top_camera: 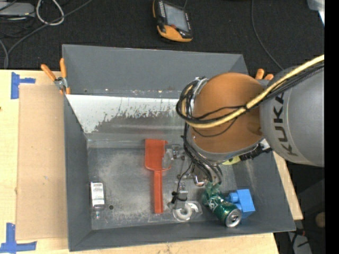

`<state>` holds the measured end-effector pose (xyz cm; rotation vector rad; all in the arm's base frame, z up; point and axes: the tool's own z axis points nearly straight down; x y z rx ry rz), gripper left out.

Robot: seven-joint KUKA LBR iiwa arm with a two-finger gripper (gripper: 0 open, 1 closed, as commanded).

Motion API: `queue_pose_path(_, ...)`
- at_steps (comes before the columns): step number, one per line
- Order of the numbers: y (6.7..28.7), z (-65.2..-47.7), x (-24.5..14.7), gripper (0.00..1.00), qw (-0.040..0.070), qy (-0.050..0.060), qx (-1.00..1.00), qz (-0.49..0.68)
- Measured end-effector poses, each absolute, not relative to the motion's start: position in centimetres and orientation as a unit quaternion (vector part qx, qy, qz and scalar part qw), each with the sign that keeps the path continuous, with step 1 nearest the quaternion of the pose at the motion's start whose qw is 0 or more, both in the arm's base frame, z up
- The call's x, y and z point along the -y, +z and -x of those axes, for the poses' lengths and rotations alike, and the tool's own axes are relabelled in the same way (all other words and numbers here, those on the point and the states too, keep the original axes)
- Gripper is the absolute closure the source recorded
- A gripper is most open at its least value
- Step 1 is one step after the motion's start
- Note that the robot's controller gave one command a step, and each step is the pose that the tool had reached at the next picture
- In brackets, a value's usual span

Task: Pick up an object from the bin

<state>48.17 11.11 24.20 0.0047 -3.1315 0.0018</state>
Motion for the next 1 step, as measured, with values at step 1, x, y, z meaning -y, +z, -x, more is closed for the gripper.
queue_pose_path(1, 24.57, -48.34, -11.02, 0.00, 0.001, 0.000, 1.000, 0.001)
